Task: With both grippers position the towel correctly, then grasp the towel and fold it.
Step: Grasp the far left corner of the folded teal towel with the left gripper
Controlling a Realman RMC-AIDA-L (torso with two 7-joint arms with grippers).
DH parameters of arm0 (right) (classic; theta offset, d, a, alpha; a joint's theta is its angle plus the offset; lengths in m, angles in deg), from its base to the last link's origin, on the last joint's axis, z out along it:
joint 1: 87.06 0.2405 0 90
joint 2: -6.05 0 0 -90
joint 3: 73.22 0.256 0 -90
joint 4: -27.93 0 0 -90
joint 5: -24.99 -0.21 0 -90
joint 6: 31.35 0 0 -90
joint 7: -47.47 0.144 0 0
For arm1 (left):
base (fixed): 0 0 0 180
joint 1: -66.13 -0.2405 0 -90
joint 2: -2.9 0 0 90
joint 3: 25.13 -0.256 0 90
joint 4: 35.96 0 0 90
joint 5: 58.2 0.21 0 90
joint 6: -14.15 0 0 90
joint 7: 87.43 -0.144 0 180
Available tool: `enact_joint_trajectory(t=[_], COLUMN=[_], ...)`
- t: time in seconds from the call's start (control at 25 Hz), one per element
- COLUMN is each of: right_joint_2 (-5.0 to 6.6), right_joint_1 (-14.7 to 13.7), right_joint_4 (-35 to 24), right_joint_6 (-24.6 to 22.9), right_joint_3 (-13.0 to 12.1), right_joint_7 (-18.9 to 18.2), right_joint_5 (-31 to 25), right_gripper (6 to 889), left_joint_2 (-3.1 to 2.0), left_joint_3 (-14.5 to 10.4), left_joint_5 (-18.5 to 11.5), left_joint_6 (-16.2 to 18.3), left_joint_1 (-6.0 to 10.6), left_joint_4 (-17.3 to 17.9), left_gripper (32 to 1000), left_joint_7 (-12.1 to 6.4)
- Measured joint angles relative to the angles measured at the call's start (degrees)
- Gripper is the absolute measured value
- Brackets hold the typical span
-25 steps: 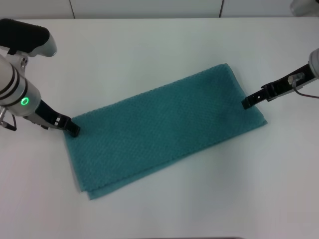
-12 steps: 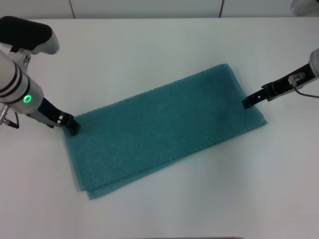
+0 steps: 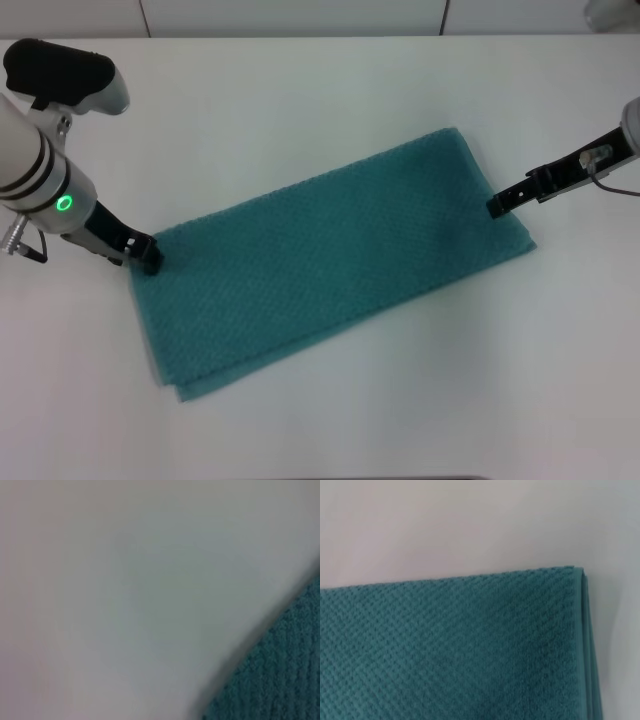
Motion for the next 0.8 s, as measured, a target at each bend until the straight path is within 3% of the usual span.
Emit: enact_joint_trajectory(t=[0.24,0.8], right_joint_2=[0.08,0.20], right_joint_1=[0.0,-0.3], right_joint_4=[0.0,0.0], right_joint_6=[0.0,0.0], right_joint_3=[0.0,-0.1], right_joint_7=[0.0,0.0], right_joint_5=[0.0,0.0], right_gripper=[797,791], left_joint_2=[0.09,0.02], left_joint_3=[0.0,0.1], left_joint_5=[0.0,-0.3], left_joint_6=[-0.3,-1.7], left_joint_1=[0.02,0.59], left_joint_4=[0.2,0.5], left_gripper=[529,857], left_joint_7=[0.20,0.15])
